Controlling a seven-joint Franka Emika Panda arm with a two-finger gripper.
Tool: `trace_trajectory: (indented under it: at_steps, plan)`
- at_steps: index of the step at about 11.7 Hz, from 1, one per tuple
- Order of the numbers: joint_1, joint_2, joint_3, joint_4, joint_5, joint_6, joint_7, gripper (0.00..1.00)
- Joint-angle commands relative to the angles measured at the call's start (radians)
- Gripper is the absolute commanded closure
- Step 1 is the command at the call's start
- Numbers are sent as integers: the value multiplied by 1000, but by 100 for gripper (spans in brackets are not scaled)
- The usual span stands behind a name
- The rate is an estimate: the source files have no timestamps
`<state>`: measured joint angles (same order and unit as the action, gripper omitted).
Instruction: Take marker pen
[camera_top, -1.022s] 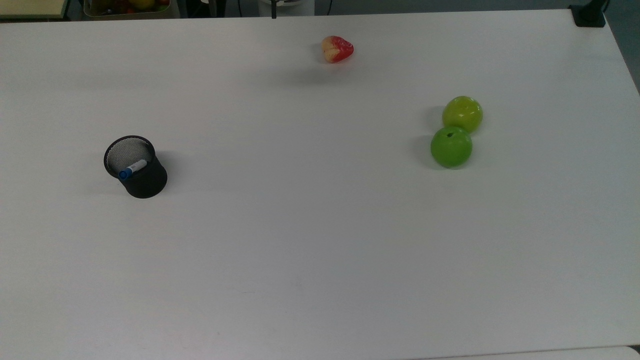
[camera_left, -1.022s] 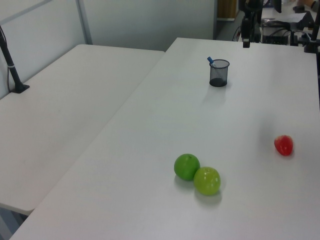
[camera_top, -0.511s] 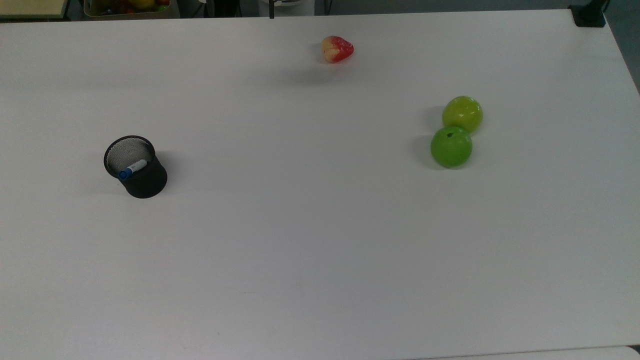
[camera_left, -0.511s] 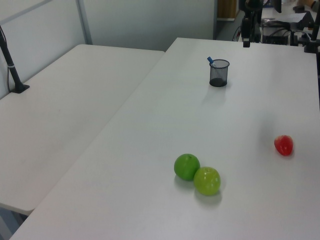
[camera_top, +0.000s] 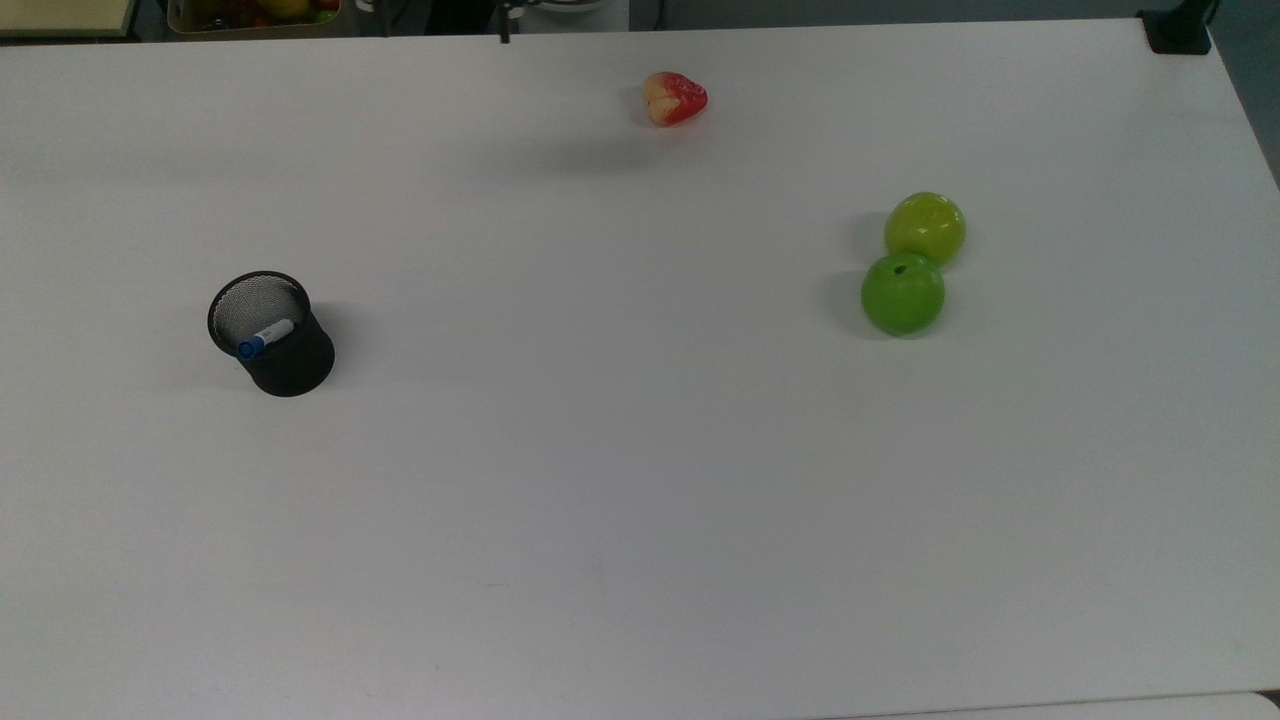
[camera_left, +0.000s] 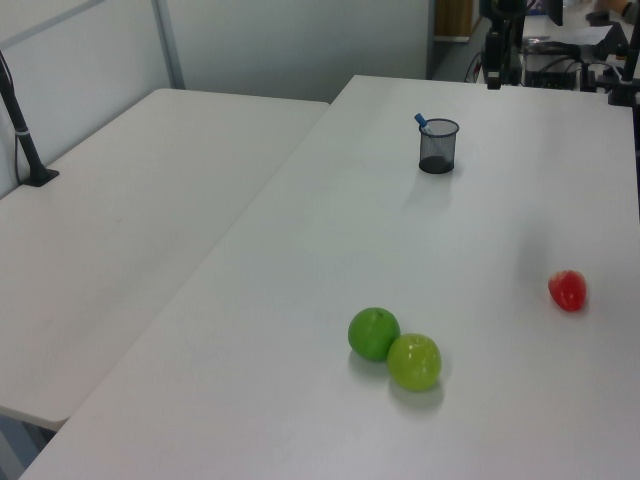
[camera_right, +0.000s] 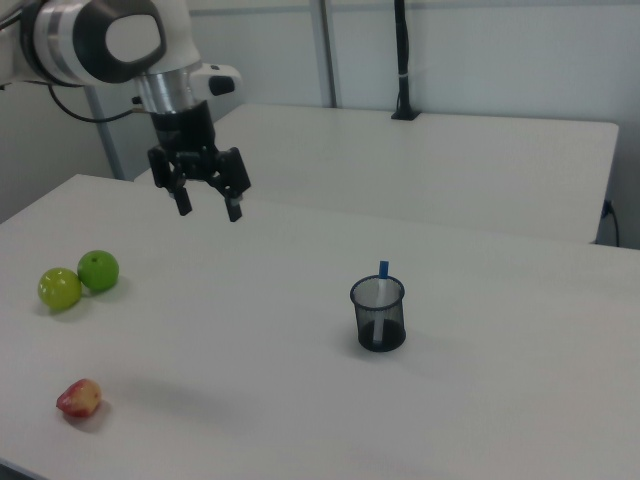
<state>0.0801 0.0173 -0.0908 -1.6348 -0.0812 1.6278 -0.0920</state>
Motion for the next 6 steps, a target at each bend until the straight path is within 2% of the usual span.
trace_trajectory:
  at_steps: [1,3,6]
  plan:
    - [-89,93,-3,91,6,26,-77,0]
    - [-124,137,-3,130,6,55,-80,0]
    - [-172,163,-3,124,14,205,-103,0]
